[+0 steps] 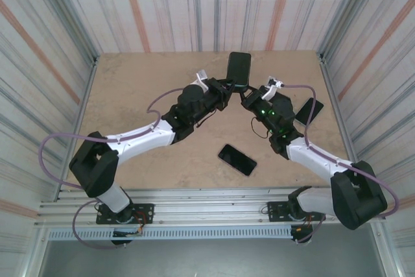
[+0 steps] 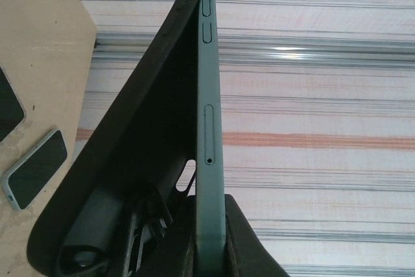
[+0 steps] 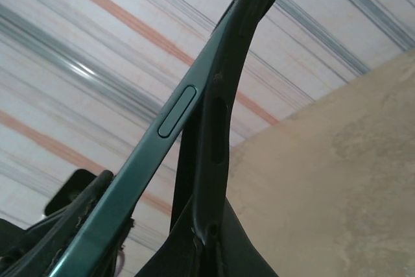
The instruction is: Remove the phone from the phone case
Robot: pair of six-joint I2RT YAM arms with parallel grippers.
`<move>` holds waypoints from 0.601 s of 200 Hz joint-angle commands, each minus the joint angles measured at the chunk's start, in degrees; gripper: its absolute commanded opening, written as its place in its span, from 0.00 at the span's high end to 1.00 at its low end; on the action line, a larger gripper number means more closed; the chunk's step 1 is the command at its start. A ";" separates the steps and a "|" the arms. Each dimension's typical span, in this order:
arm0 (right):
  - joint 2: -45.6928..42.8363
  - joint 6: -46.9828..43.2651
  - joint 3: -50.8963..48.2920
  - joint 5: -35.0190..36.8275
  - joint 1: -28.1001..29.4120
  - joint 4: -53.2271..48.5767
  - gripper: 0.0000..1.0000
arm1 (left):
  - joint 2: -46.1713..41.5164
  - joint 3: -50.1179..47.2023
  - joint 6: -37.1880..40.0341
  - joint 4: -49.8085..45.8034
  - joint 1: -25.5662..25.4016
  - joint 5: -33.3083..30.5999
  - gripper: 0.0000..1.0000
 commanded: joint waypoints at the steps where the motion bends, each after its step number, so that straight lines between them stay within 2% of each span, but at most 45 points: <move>1: 1.74 -3.89 2.55 6.53 0.68 -9.27 1.00 | -4.31 0.86 3.26 2.89 0.90 4.25 1.00; 51: 6.96 -3.37 4.86 10.68 2.67 -10.78 1.00 | -11.61 -4.93 4.73 0.44 3.20 5.54 1.00; 93: 8.82 -2.16 4.27 8.57 4.51 -5.11 1.00 | -15.20 -10.24 5.62 2.24 5.57 3.75 1.00; 120: 9.71 -1.10 5.01 7.18 7.29 -0.13 1.00 | -13.30 -10.15 4.72 5.16 4.79 4.01 1.00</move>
